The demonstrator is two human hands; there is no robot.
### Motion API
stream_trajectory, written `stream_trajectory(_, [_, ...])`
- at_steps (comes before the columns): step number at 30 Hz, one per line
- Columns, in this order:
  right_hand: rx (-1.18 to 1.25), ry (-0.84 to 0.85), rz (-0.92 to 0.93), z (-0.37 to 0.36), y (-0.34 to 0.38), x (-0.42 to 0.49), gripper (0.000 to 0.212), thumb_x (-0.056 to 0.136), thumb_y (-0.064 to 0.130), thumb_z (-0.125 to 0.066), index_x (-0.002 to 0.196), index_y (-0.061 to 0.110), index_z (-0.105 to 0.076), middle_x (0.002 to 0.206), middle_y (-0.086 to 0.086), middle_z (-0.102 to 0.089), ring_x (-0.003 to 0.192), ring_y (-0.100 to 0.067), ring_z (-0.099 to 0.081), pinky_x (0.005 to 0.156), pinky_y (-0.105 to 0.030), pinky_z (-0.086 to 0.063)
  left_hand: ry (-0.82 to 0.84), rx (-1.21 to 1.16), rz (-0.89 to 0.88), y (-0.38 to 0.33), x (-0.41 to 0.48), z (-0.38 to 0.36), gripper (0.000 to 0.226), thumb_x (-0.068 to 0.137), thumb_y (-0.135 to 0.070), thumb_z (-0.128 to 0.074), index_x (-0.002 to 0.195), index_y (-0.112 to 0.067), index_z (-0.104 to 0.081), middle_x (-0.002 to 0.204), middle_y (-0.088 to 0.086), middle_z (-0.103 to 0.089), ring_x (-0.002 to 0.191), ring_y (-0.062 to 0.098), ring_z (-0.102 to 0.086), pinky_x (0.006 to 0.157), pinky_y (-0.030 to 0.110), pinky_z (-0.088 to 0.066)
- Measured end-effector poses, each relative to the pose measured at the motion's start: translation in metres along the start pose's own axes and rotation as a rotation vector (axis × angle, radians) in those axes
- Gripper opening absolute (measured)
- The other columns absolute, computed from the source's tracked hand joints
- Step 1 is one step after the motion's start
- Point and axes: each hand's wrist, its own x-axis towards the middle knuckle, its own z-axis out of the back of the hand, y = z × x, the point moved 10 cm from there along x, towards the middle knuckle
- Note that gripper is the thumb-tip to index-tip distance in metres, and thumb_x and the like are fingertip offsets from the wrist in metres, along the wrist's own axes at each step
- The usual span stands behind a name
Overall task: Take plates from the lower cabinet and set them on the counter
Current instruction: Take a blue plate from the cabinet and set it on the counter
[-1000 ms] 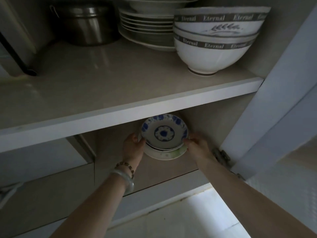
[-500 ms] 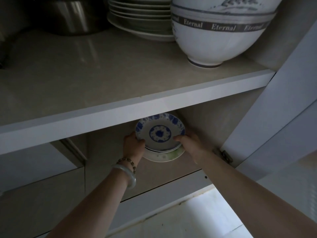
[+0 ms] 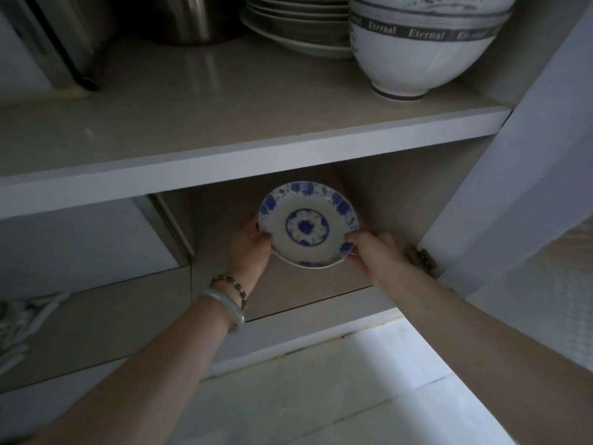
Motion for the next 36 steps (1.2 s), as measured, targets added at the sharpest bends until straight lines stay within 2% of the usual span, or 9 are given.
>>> stream_trajectory(2, [-0.015, 0.016, -0.009, 0.0, -0.004, -0.02, 0.02, 0.083, -0.008, -0.052, 0.099, 0.001, -0.059, 0.091, -0.014, -0.065, 0.077, -0.022, -0.064, 0.063, -0.028, -0.055, -0.009, -0.09, 0.033, -0.001, -0.022, 0.005, 0.035, 0.089, 0.01, -0.052, 0.095, -0.022, -0.065, 0.102, 0.012, -0.067, 0.103, 0.033, -0.062, 0.097, 0.055, -0.049])
stream_trajectory(5, [-0.034, 0.049, -0.003, 0.004, -0.009, -0.052, 0.042, 0.083, -0.01, -0.05, 0.122, 0.004, -0.055, 0.113, -0.017, -0.063, 0.1, -0.031, -0.063, 0.083, -0.041, -0.056, -0.039, -0.184, 0.076, 0.003, -0.056, 0.014, 0.037, 0.088, 0.011, -0.052, 0.091, -0.024, -0.064, 0.087, -0.002, -0.07, 0.085, 0.019, -0.066, 0.08, 0.042, -0.056])
stream_trajectory(7, [-0.05, 0.075, 0.002, 0.007, -0.009, -0.071, 0.044, 0.083, -0.01, -0.049, 0.123, 0.006, -0.056, 0.115, -0.018, -0.064, 0.102, -0.033, -0.062, 0.086, -0.044, -0.055, -0.031, -0.216, 0.093, 0.005, -0.075, 0.018, 0.036, 0.089, 0.011, -0.051, 0.094, -0.022, -0.065, 0.08, -0.008, -0.073, 0.076, 0.01, -0.07, 0.064, 0.028, -0.059])
stream_trajectory(9, [-0.061, 0.11, 0.0, 0.012, -0.007, -0.094, 0.043, 0.084, -0.009, -0.048, 0.121, 0.009, -0.059, 0.114, -0.016, -0.064, 0.099, -0.032, -0.063, 0.078, -0.039, -0.056, -0.014, -0.22, 0.116, 0.005, -0.099, 0.02, 0.033, 0.089, 0.008, -0.052, 0.098, -0.02, -0.066, 0.085, -0.007, -0.074, 0.077, 0.007, -0.071, 0.061, 0.021, -0.057])
stream_trajectory(14, [-0.002, 0.19, -0.027, 0.03, 0.0, -0.154, 0.044, 0.088, -0.003, -0.051, 0.126, 0.019, -0.057, 0.117, -0.009, -0.064, 0.099, -0.027, -0.062, 0.072, -0.037, -0.055, -0.036, -0.255, 0.177, -0.009, -0.16, 0.035, 0.026, 0.091, -0.001, -0.057, 0.103, -0.022, -0.064, 0.099, 0.001, -0.072, 0.085, 0.021, -0.07, 0.057, 0.026, -0.057])
stream_trajectory(19, [0.015, 0.284, -0.004, 0.041, 0.029, -0.218, 0.042, 0.09, -0.001, -0.051, 0.126, 0.02, -0.056, 0.108, -0.006, -0.067, 0.09, -0.023, -0.065, 0.062, -0.032, -0.056, 0.015, -0.276, 0.137, -0.058, -0.211, 0.043, 0.029, 0.094, -0.001, -0.053, 0.105, -0.024, -0.067, 0.094, -0.001, -0.076, 0.083, 0.019, -0.074, 0.06, 0.032, -0.059])
stream_trajectory(25, [0.003, 0.343, 0.013, 0.059, 0.08, -0.278, 0.038, 0.091, 0.003, -0.054, 0.125, 0.02, -0.056, 0.116, -0.008, -0.065, 0.1, -0.027, -0.065, 0.061, -0.03, -0.057, 0.039, -0.257, 0.116, -0.128, -0.264, 0.044, 0.023, 0.095, -0.01, -0.054, 0.108, -0.025, -0.067, 0.103, 0.004, -0.075, 0.09, 0.025, -0.073, 0.066, 0.034, -0.059])
stream_trajectory(31, [0.01, 0.37, 0.025, 0.078, 0.117, -0.321, 0.034, 0.086, 0.002, -0.059, 0.112, 0.024, -0.064, 0.11, -0.01, -0.069, 0.094, -0.027, -0.069, 0.065, -0.035, -0.057, 0.031, -0.294, 0.137, -0.172, -0.302, 0.046, 0.024, 0.094, -0.003, -0.054, 0.115, -0.009, -0.064, 0.102, 0.012, -0.075, 0.084, 0.029, -0.073, 0.063, 0.036, -0.059])
stream_trajectory(36, [0.104, 0.333, 0.03, 0.088, 0.147, -0.337, 0.035, 0.084, -0.006, -0.057, 0.108, 0.019, -0.064, 0.103, -0.015, -0.068, 0.071, -0.024, -0.072, 0.057, -0.032, -0.056, 0.107, -0.273, 0.099, -0.22, -0.304, 0.04, 0.027, 0.092, -0.001, -0.056, 0.118, -0.005, -0.062, 0.107, 0.017, -0.072, 0.09, 0.032, -0.072, 0.066, 0.038, -0.06])
